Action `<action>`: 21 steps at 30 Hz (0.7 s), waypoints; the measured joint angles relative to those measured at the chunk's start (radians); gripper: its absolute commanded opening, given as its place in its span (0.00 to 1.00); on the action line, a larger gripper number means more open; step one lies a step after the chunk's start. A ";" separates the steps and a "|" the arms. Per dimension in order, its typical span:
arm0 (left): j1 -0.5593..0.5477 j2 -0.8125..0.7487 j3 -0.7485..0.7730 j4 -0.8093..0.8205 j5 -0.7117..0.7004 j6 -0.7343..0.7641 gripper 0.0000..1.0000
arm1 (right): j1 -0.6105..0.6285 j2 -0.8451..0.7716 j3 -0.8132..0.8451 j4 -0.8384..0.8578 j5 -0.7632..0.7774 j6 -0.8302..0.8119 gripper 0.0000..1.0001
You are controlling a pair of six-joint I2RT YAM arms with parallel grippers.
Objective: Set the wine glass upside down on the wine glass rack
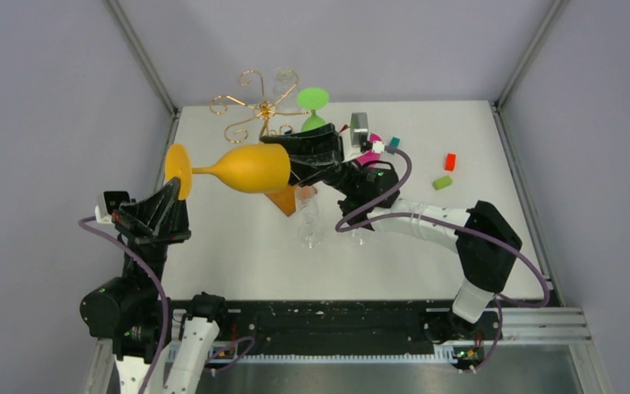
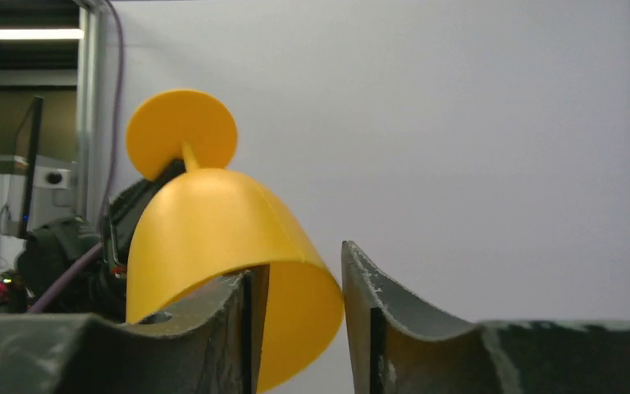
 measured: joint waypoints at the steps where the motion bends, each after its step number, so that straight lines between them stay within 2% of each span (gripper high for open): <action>1: 0.000 -0.002 0.000 -0.002 -0.002 0.000 0.00 | 0.000 0.000 -0.011 -0.004 0.011 -0.005 0.51; 7: 0.005 -0.014 0.000 0.002 -0.078 0.001 0.00 | -0.001 -0.039 -0.110 -0.005 0.058 -0.060 0.61; 14: 0.006 -0.015 0.020 -0.022 -0.110 0.045 0.00 | -0.019 -0.179 -0.267 0.001 0.116 -0.174 0.64; 19: 0.006 -0.007 0.077 -0.060 -0.115 0.159 0.00 | -0.068 -0.340 -0.414 0.006 0.189 -0.262 0.65; 21: 0.007 -0.001 0.113 -0.104 -0.116 0.226 0.00 | -0.079 -0.438 -0.451 -0.052 0.227 -0.325 0.65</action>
